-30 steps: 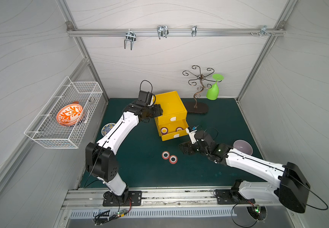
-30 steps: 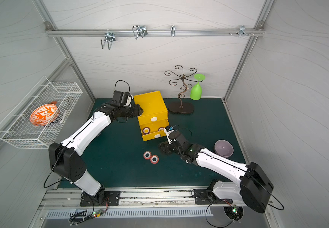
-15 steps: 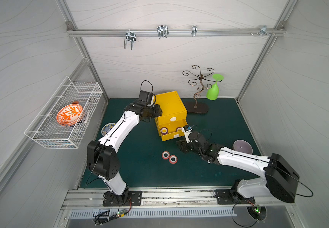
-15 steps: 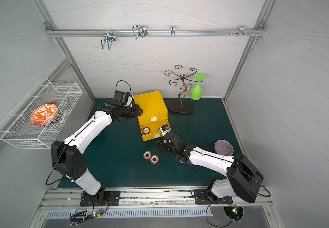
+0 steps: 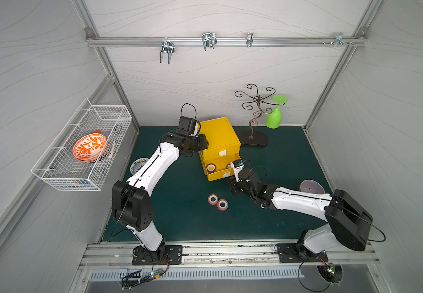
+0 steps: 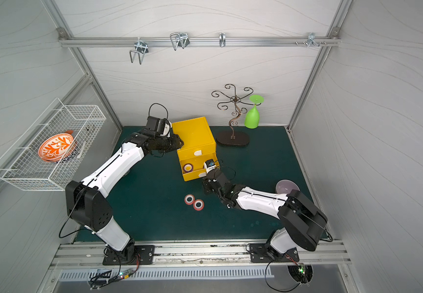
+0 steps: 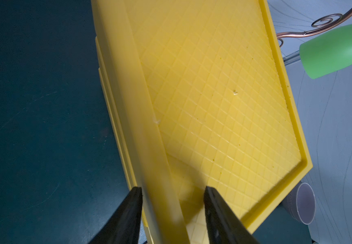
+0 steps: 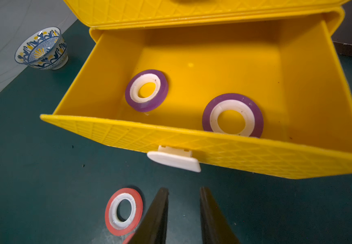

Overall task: Place the transparent tape into the drawer according to color
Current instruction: Close the drawer of the storage box.

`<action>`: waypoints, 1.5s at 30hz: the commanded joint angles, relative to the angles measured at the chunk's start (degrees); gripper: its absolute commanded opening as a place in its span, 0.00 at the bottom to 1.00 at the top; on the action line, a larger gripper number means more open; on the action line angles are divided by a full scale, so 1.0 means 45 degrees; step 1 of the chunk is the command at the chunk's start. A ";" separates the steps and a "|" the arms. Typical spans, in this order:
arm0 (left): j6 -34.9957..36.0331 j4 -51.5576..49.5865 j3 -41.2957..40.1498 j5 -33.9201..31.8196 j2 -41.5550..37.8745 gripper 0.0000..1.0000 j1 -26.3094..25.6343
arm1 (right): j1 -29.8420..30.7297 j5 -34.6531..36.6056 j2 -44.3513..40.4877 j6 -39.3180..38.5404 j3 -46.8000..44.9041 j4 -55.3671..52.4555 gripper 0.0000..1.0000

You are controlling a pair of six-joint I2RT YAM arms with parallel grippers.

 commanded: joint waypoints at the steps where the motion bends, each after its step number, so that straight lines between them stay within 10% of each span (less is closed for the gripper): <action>1: 0.0142 -0.0182 0.0240 0.0087 0.0131 0.51 0.0092 | 0.0067 0.0243 0.0325 0.0044 0.0419 0.0861 0.28; 45: 0.0129 -0.0316 -0.0674 0.1113 -0.0275 0.51 0.0092 | -0.1194 -0.0179 0.4022 -0.1263 0.3120 0.3309 0.22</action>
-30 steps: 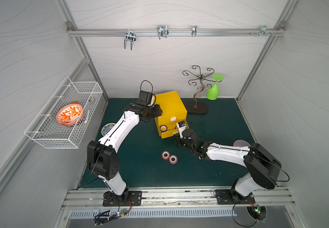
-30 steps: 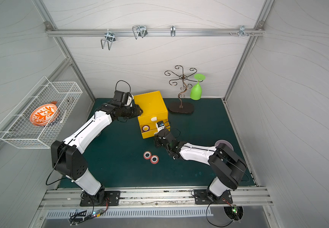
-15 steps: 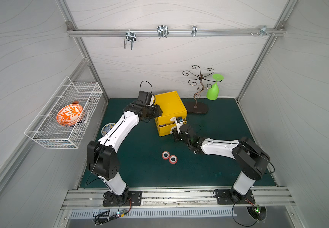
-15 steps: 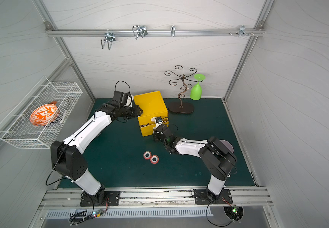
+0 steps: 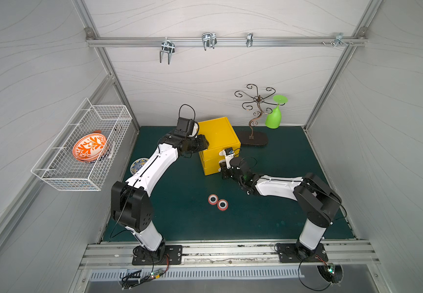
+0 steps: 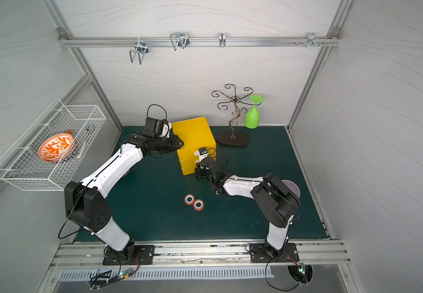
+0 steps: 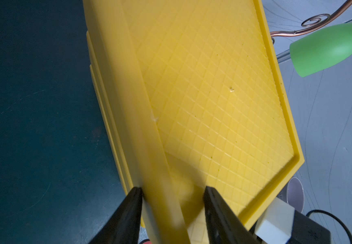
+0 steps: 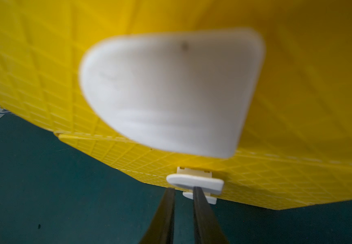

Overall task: Place the transparent tape into the drawer according to color
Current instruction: Close the drawer of the storage box.

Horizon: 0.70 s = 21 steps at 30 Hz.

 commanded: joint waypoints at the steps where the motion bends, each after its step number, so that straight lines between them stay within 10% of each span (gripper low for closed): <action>1: 0.0157 -0.0797 -0.0190 0.0277 -0.0124 0.51 0.0015 | -0.0142 -0.0082 0.0242 -0.0146 0.0405 0.0425 0.22; 11: 0.0176 -0.0799 -0.0455 0.0301 -0.0220 0.52 0.0015 | -0.0145 -0.0297 -0.0374 0.0414 -0.1359 0.0542 0.51; 21: 0.0156 -0.0741 -0.0559 0.0404 -0.0170 0.52 0.0027 | -0.0145 0.0245 0.1175 0.0467 -0.1742 0.2422 0.59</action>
